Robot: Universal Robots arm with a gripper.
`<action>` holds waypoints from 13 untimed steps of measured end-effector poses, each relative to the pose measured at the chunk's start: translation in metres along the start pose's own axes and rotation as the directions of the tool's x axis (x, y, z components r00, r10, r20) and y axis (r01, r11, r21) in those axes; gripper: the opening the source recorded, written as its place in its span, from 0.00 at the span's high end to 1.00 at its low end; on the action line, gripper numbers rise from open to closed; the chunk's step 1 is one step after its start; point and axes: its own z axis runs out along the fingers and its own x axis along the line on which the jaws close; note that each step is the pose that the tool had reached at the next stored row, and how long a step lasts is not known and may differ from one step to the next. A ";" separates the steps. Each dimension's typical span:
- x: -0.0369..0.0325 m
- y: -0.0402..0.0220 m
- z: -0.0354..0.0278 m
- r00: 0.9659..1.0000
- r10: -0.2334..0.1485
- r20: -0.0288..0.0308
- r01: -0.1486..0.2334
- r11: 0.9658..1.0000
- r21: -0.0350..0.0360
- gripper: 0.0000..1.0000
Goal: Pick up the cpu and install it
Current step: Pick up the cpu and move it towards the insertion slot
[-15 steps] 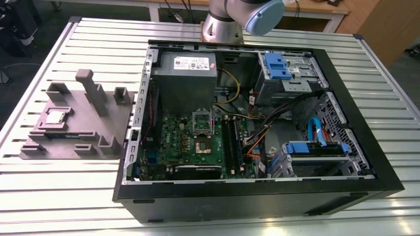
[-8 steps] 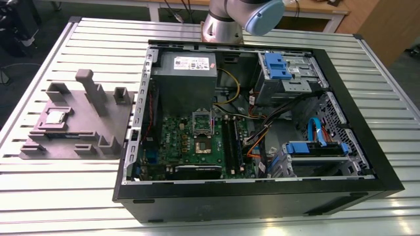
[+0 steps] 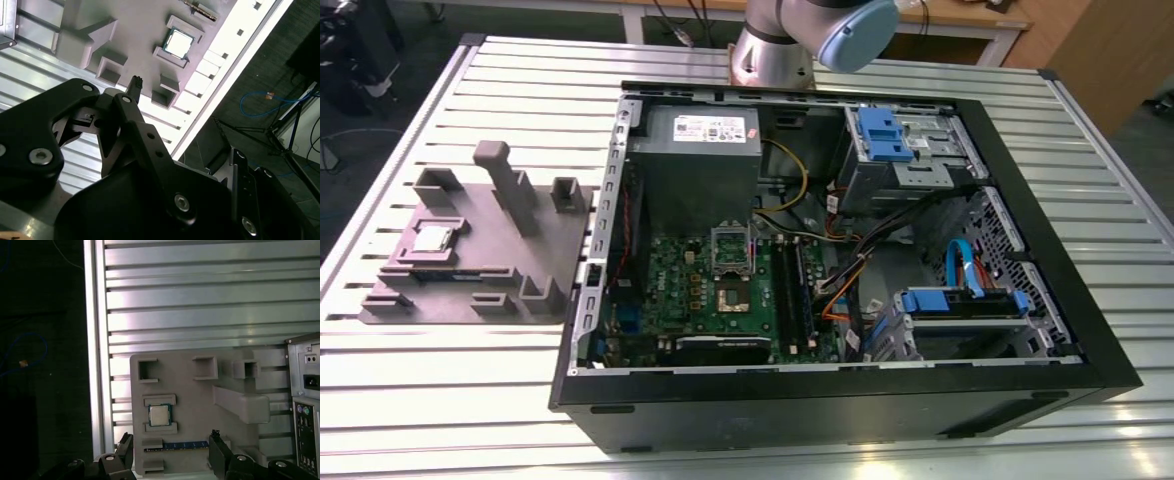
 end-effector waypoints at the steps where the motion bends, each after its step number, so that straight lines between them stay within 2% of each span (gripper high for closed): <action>1: 0.0000 -0.0002 0.0003 1.000 0.000 0.000 0.000 1.000 0.000 0.29; 8: -0.0002 -0.0023 0.0039 1.000 -0.001 0.000 0.001 1.000 0.000 0.29; 13: -0.0002 -0.0039 0.0065 1.000 -0.028 -0.001 0.028 1.000 0.000 0.29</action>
